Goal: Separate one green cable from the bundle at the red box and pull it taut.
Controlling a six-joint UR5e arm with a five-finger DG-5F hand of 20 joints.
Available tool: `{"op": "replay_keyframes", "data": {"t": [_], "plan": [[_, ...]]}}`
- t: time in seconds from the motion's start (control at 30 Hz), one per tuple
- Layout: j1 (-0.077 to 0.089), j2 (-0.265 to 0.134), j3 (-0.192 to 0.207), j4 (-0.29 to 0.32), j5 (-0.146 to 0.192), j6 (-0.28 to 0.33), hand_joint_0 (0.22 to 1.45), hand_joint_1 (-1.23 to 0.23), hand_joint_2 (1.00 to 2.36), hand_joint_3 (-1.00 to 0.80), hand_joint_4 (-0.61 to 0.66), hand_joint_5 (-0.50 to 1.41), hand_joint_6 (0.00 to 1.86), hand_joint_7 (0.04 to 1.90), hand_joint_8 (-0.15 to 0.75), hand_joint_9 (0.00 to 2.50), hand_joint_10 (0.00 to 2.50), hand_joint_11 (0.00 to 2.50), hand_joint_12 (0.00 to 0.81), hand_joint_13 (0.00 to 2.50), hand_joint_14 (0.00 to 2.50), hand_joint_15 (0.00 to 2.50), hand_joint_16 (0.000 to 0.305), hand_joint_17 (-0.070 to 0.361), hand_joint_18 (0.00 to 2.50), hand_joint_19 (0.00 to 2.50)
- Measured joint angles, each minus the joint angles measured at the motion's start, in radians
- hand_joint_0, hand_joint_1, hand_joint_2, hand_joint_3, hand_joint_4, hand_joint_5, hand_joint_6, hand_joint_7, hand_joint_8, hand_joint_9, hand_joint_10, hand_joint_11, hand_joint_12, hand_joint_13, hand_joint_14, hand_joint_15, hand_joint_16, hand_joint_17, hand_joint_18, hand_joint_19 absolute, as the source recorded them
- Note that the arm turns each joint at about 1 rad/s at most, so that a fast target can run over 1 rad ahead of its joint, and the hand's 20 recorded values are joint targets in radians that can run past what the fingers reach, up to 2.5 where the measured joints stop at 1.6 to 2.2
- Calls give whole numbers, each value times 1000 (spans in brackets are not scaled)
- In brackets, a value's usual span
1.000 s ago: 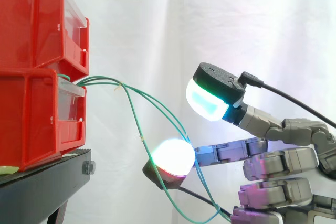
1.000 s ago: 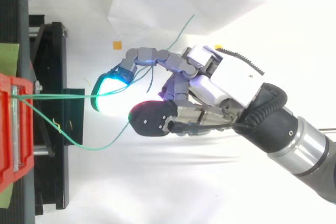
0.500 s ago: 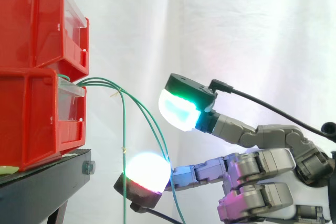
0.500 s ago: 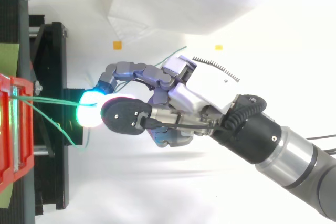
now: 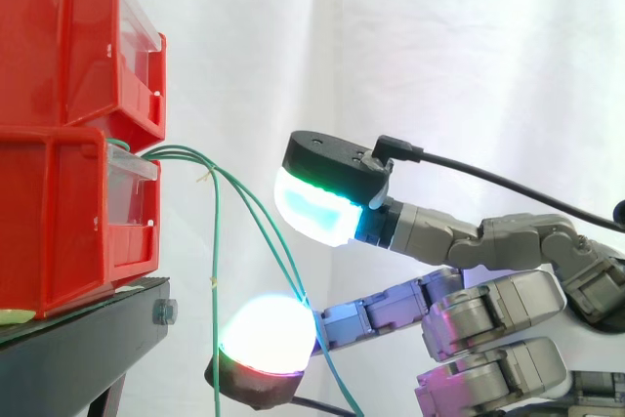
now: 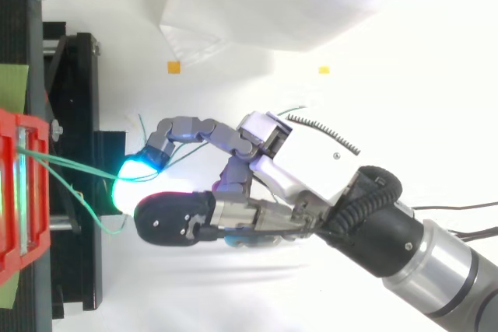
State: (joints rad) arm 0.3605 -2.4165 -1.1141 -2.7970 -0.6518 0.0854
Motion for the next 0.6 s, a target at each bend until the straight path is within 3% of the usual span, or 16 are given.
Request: {"op": "replay_keyframes", "data": {"t": [0.3, 0.5, 0.6], "plan": [[19, 0, 0, 158, 41, -185, 487, -508, 1000, -500, 266, 78, 505, 1196, 295, 2341, 17, 2052, 383, 1699, 811, 1556, 62, 140, 1509, 1243], [24, 0, -7, 183, 67, -216, 487, -508, 1000, -500, 267, 78, 505, 1183, 293, 2340, 17, 2048, 383, 1696, 810, 1553, 63, 141, 1509, 1244], [28, 0, -6, 192, 102, -224, 487, -508, 1000, -500, 265, 78, 505, 1188, 302, 2341, 18, 2049, 378, 1696, 810, 1548, 62, 139, 1507, 1245]]}}
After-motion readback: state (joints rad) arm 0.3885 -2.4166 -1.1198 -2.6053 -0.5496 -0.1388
